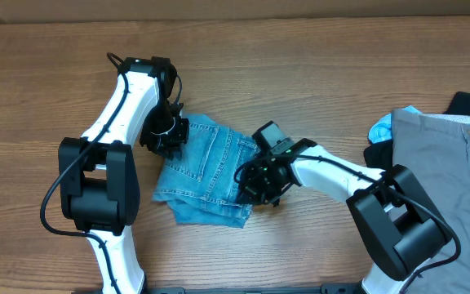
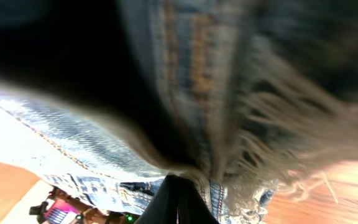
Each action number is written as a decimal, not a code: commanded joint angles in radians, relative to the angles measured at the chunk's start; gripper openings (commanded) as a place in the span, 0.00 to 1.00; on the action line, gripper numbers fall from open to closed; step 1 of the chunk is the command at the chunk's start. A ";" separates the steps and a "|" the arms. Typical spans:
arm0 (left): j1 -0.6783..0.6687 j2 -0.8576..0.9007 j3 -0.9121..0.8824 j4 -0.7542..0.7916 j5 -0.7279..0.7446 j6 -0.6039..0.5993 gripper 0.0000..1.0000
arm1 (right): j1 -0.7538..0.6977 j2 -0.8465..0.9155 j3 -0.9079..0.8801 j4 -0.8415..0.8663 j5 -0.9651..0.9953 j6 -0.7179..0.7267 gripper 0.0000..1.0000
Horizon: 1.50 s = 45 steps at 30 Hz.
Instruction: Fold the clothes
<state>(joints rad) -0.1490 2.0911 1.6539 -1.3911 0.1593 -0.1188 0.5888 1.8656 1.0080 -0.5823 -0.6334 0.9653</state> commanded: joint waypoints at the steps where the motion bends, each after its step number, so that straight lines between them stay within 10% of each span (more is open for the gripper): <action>1: -0.001 0.007 0.002 0.011 -0.013 0.023 0.20 | -0.039 -0.040 -0.014 -0.048 0.067 -0.062 0.04; 14: -0.003 0.007 0.187 0.114 0.175 0.147 0.17 | -0.068 -0.225 0.198 -0.016 0.195 -0.364 0.05; 31: -0.003 0.014 -0.148 0.414 0.115 0.156 0.19 | -0.103 0.158 0.190 0.046 0.317 -0.109 0.04; 45: 0.052 0.007 0.275 0.035 0.076 0.142 0.20 | -0.213 -0.009 0.246 -0.133 0.270 -0.325 0.04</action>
<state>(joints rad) -0.1120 2.0979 1.7737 -1.3006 0.2680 0.0181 0.3981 1.9587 1.2438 -0.7002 -0.4683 0.7361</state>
